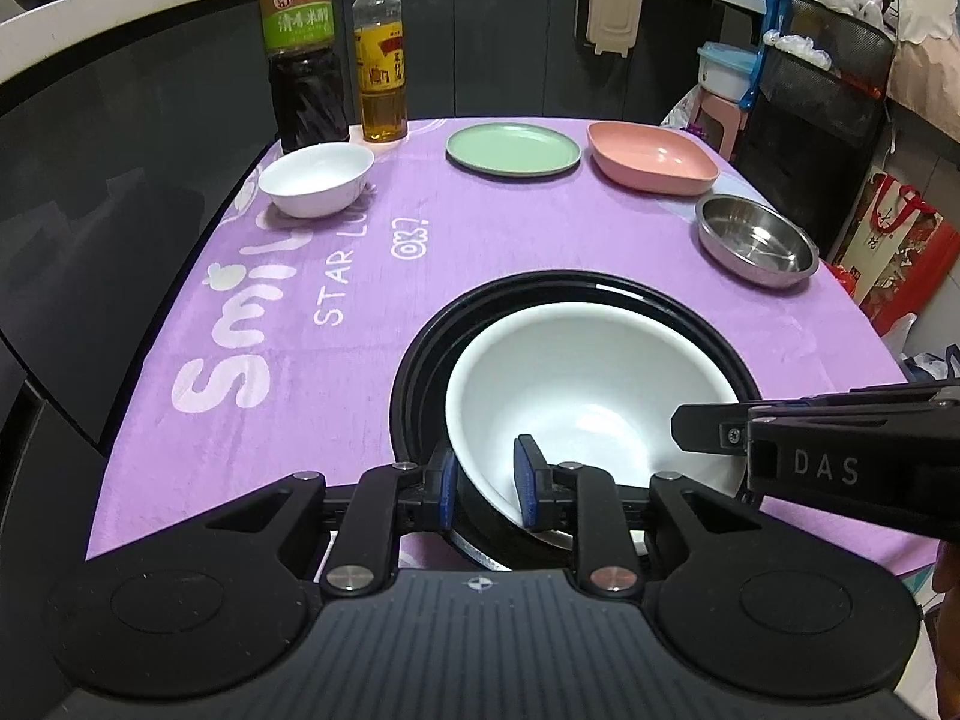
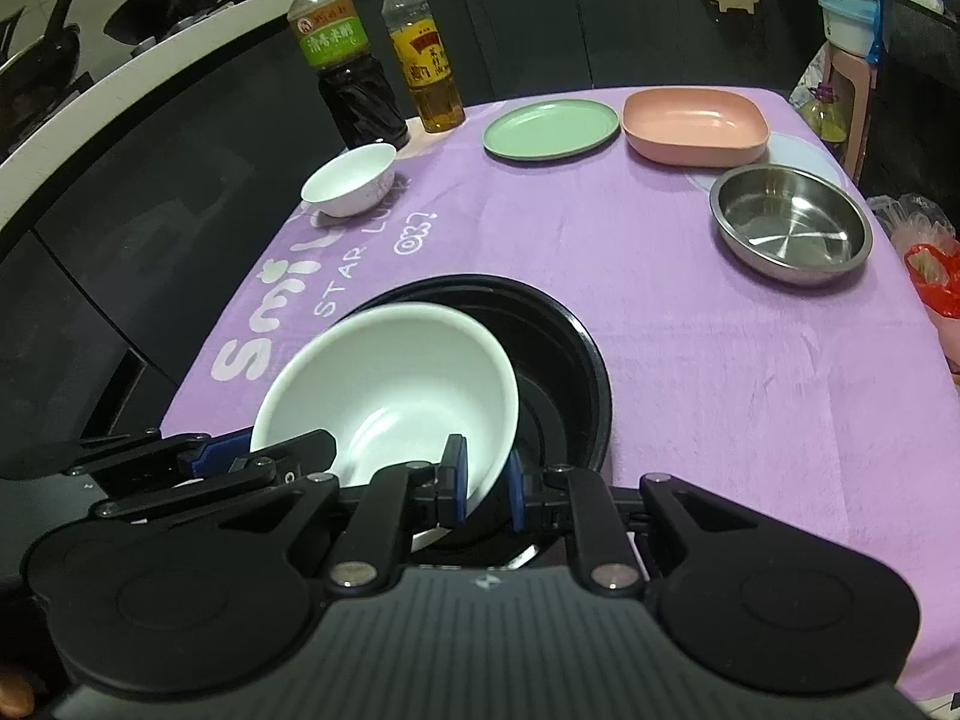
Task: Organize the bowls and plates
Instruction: 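Lift the large white bowl with both grippers and lower it into the black bowl, then open both grippers and lift them out of the bowls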
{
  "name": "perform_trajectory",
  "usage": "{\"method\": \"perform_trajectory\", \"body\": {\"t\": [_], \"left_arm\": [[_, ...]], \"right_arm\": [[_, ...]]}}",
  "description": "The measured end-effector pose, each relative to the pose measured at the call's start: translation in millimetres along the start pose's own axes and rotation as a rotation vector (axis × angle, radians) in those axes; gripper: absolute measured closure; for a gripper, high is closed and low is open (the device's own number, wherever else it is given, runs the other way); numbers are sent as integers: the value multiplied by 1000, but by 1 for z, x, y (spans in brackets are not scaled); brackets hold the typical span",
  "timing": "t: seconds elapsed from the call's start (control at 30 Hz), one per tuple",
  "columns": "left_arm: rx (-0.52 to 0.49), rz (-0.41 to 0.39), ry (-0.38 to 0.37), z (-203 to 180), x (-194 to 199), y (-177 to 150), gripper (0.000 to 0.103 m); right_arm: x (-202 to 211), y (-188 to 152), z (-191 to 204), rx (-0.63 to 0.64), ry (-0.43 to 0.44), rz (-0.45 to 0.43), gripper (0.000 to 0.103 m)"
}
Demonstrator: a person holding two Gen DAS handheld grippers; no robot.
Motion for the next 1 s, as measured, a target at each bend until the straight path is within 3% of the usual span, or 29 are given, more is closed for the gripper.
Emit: {"method": "perform_trajectory", "body": {"t": [0.8,1.0], "left_arm": [[15,5,0,6,-3,1,83],[38,-51,-10,13,11,11,83]], "right_arm": [[-4,4,-12,-42,-34,-9,86],[1,14,-17,-51,-43,-33,86]]}}
Point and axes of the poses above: each gripper's, at about its wrist camera, not at the fingertips, and x roughly against the way its jaws point, z to its left, y to its top, the point moved 4 cm from there along -x, roughly the way its jaws point, and after that the axes turned 7 degrees about x, right-handed, at the moved point
